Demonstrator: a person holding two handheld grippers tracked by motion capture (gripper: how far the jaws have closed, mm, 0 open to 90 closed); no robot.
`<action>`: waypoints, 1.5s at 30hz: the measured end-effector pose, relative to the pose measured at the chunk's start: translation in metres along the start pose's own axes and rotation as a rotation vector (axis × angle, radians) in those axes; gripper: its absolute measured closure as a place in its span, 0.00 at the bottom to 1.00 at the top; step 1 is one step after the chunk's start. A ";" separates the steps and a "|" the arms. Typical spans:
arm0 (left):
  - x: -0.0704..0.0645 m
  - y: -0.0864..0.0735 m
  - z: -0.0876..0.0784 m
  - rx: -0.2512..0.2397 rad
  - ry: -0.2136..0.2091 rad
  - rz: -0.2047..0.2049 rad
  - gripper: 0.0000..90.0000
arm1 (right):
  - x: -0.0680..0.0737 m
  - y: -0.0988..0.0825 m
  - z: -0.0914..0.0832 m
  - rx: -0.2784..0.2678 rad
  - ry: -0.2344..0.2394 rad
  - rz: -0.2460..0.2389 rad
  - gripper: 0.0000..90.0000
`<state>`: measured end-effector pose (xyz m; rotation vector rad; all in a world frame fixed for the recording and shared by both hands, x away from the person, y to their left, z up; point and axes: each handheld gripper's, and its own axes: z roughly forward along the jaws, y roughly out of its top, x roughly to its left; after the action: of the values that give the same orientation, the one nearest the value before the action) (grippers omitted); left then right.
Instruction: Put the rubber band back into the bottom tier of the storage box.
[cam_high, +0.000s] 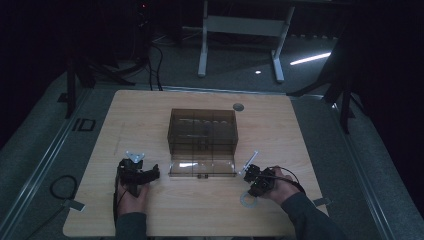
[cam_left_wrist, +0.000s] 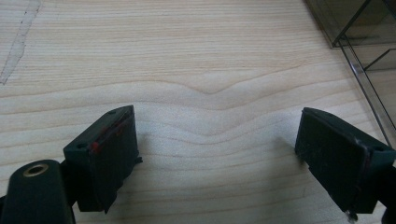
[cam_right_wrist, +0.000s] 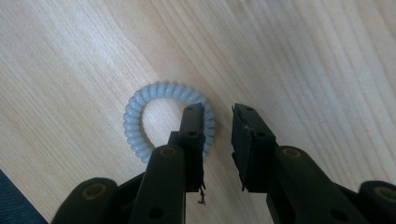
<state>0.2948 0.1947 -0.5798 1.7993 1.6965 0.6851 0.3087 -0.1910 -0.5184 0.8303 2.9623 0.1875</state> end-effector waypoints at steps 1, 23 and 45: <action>0.000 0.000 0.000 0.000 0.000 0.000 0.14 | 0.000 0.000 0.001 0.002 0.001 -0.002 0.82; 0.000 0.000 0.000 0.000 0.000 0.001 0.14 | 0.003 0.004 0.011 0.072 0.002 -0.026 0.90; 0.000 0.000 0.000 0.000 0.000 0.000 0.14 | 0.006 0.010 0.002 0.056 -0.012 -0.044 0.91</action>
<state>0.2948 0.1947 -0.5798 1.7991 1.6965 0.6853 0.3089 -0.1796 -0.5191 0.7678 2.9842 0.0969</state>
